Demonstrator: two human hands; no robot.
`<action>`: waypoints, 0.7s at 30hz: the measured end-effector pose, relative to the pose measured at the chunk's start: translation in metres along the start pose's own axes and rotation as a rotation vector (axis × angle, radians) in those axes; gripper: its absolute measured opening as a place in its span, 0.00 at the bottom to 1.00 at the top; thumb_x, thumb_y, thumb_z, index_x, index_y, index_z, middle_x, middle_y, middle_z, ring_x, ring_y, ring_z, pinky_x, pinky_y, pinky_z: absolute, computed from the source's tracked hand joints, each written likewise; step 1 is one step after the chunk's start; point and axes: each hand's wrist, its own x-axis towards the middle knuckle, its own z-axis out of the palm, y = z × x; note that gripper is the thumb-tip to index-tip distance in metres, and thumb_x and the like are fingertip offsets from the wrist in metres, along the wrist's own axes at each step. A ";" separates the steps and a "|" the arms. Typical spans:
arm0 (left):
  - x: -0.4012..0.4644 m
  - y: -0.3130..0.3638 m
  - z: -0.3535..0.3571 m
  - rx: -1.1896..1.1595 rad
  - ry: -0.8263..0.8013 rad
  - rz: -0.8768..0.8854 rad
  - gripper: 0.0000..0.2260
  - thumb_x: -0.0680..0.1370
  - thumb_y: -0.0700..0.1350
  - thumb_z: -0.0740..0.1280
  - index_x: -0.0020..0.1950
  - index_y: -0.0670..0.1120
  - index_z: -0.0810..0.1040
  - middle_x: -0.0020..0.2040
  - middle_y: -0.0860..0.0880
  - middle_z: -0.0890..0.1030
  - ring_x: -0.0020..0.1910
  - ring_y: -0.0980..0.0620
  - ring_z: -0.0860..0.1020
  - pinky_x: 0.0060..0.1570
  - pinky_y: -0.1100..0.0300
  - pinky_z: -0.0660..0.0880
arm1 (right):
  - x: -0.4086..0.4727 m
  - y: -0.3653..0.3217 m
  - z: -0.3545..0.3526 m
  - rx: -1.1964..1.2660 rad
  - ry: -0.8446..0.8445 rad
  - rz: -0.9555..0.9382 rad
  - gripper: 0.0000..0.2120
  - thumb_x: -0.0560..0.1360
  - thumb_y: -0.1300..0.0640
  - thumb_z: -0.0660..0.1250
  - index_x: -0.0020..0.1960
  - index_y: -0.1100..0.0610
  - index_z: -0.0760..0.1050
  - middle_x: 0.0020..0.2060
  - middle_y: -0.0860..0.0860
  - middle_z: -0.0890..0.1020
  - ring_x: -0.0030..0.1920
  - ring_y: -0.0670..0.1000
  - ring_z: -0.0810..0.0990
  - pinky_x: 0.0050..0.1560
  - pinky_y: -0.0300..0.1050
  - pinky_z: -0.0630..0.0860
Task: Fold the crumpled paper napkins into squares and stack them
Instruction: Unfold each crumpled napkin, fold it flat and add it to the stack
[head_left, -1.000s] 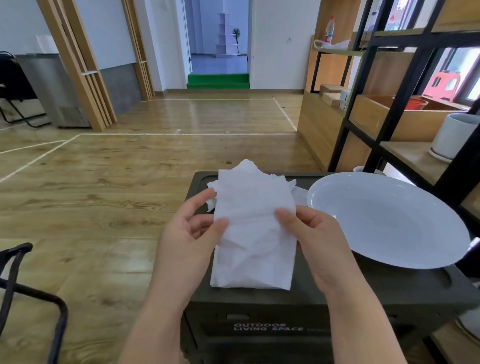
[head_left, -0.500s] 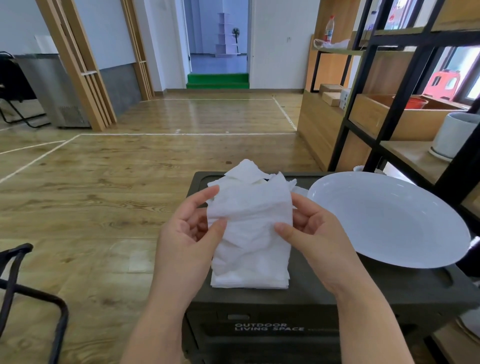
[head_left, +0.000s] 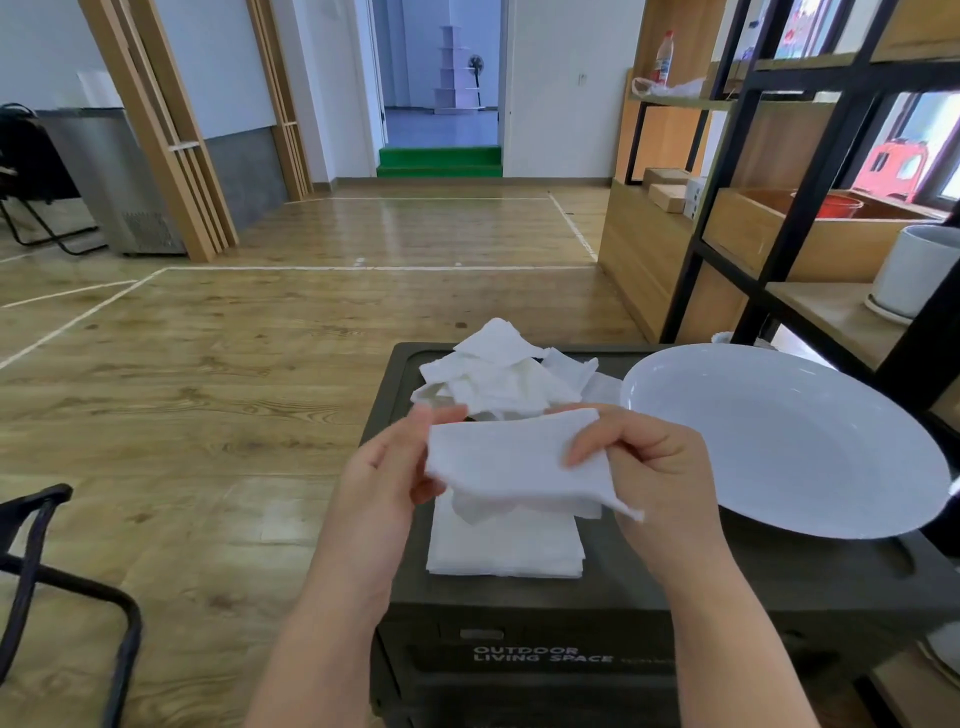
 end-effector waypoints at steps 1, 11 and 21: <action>-0.001 0.000 0.001 0.012 -0.013 -0.030 0.17 0.73 0.59 0.62 0.49 0.51 0.85 0.45 0.49 0.86 0.47 0.52 0.83 0.43 0.64 0.77 | 0.000 0.001 0.000 -0.001 0.007 0.013 0.21 0.71 0.80 0.61 0.28 0.60 0.78 0.41 0.47 0.86 0.46 0.46 0.83 0.41 0.40 0.79; -0.001 -0.007 0.006 0.121 0.042 0.013 0.07 0.78 0.46 0.65 0.48 0.52 0.84 0.43 0.56 0.86 0.44 0.60 0.83 0.39 0.68 0.76 | 0.001 0.001 0.002 -0.118 0.101 0.168 0.14 0.80 0.58 0.59 0.49 0.42 0.79 0.43 0.45 0.82 0.43 0.41 0.79 0.40 0.37 0.77; 0.005 -0.019 0.014 0.216 0.162 0.183 0.11 0.80 0.51 0.61 0.43 0.52 0.80 0.42 0.47 0.83 0.44 0.44 0.80 0.45 0.46 0.76 | -0.001 0.007 0.023 -0.199 0.107 0.328 0.17 0.76 0.47 0.64 0.46 0.61 0.80 0.43 0.57 0.81 0.44 0.55 0.79 0.43 0.50 0.76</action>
